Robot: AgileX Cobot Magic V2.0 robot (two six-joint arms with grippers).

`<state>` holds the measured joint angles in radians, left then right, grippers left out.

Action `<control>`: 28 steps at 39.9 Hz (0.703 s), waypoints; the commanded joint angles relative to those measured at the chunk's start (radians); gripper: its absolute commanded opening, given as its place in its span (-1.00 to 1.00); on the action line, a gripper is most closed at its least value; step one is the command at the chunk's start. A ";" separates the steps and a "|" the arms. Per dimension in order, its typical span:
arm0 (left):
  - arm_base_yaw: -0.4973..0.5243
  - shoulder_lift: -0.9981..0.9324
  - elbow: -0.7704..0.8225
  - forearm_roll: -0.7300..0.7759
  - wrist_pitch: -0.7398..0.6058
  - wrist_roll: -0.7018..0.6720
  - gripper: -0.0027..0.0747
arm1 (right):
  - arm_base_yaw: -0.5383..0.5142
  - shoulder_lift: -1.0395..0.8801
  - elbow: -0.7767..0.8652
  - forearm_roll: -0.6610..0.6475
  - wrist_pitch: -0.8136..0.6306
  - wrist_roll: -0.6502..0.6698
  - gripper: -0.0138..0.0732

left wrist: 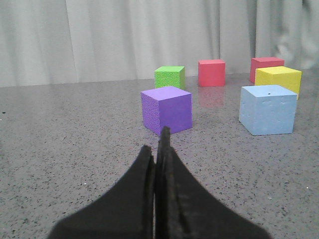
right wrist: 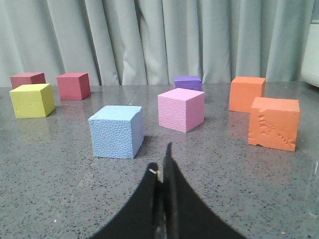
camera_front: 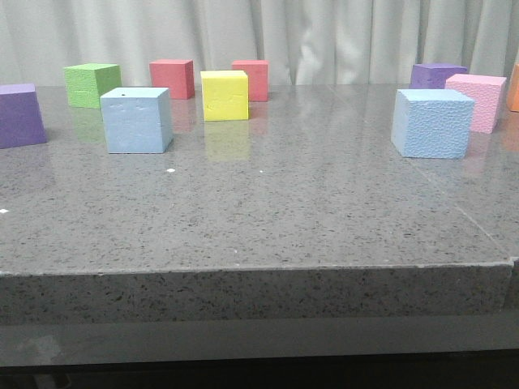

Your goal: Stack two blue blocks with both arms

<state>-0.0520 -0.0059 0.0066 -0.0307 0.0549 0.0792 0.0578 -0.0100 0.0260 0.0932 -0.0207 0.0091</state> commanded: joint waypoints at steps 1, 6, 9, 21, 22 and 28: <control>0.003 -0.018 0.000 -0.001 -0.070 0.001 -0.98 | -0.009 -0.019 -0.004 -0.009 -0.090 -0.009 -0.84; 0.003 -0.018 0.000 -0.001 -0.070 0.001 -0.98 | -0.009 -0.019 -0.004 -0.009 -0.090 -0.009 -0.84; 0.003 -0.018 0.000 -0.001 -0.070 0.001 -0.98 | -0.009 -0.019 -0.004 -0.009 -0.090 -0.009 -0.84; 0.003 -0.018 0.000 -0.001 -0.072 0.001 -0.98 | -0.009 -0.019 -0.004 -0.009 -0.101 -0.009 -0.84; 0.003 -0.018 0.000 -0.001 -0.072 0.001 -0.98 | -0.009 -0.019 -0.004 -0.009 -0.106 -0.009 -0.84; 0.003 -0.018 -0.008 -0.025 -0.148 0.001 -0.98 | -0.009 -0.019 -0.037 -0.009 -0.130 -0.009 -0.84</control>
<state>-0.0520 -0.0059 0.0066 -0.0327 0.0401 0.0792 0.0578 -0.0100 0.0260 0.0932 -0.0570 0.0091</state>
